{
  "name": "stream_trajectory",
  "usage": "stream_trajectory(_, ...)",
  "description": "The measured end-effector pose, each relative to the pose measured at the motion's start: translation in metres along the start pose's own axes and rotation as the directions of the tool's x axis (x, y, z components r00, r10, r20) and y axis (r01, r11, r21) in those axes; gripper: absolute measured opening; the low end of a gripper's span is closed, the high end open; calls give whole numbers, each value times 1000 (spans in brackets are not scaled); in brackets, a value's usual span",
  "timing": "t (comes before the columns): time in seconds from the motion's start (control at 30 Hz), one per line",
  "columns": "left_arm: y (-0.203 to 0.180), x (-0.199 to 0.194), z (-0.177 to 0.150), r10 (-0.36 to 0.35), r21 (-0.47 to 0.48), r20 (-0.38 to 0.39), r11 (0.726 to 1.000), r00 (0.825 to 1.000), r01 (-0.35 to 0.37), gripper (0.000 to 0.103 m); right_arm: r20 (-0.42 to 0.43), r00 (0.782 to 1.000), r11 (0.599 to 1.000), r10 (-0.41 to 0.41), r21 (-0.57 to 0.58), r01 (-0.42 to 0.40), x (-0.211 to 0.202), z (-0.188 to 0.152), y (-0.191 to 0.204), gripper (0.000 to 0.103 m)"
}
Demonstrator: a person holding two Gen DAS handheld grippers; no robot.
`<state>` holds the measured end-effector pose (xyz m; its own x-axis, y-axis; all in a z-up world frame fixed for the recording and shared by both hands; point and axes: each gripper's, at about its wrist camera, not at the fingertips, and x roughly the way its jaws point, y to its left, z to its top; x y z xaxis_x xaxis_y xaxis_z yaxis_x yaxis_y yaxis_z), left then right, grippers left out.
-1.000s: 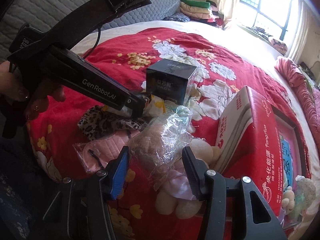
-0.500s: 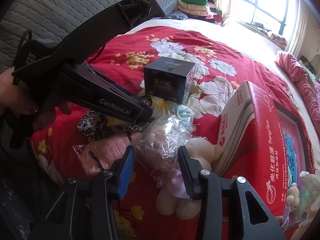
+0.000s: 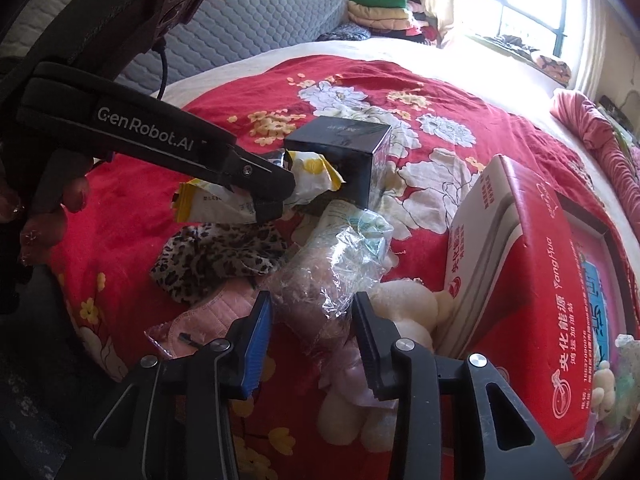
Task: Organize soft objects
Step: 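Close the left tool on the yellow bagged item while the right tool grasps the clear bag, then lift the bagged item with the left tool while the right tool carries the clear bag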
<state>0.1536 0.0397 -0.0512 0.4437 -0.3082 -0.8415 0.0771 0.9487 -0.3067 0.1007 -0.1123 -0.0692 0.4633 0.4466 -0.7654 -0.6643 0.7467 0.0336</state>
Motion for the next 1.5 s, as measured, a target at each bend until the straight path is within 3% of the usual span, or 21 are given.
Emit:
stream_trajectory(0.4, -16, -43, -19, 72, 8, 94, 997, 993, -74, 36, 143, 990, 997, -18, 73, 8, -50, 8, -15, 41)
stream_trajectory(0.67, -46, -73, -11, 48, 19, 160, 998, 986, -52, 36, 234, 971, 994, -45, 103, 22, -92, 15, -25, 41)
stream_trajectory(1.03, -127, -87, 9, -3, 140, 205, 990, 979, -27, 36, 310, 935, 972, -170, 210, 107, -149, 7, -65, 41)
stream_trajectory(1.5, -236, -62, 27, -56, 288, 181, 958, 982, 2, 36, 326, 888, 905, -325, 379, 192, -194, -28, -136, 41)
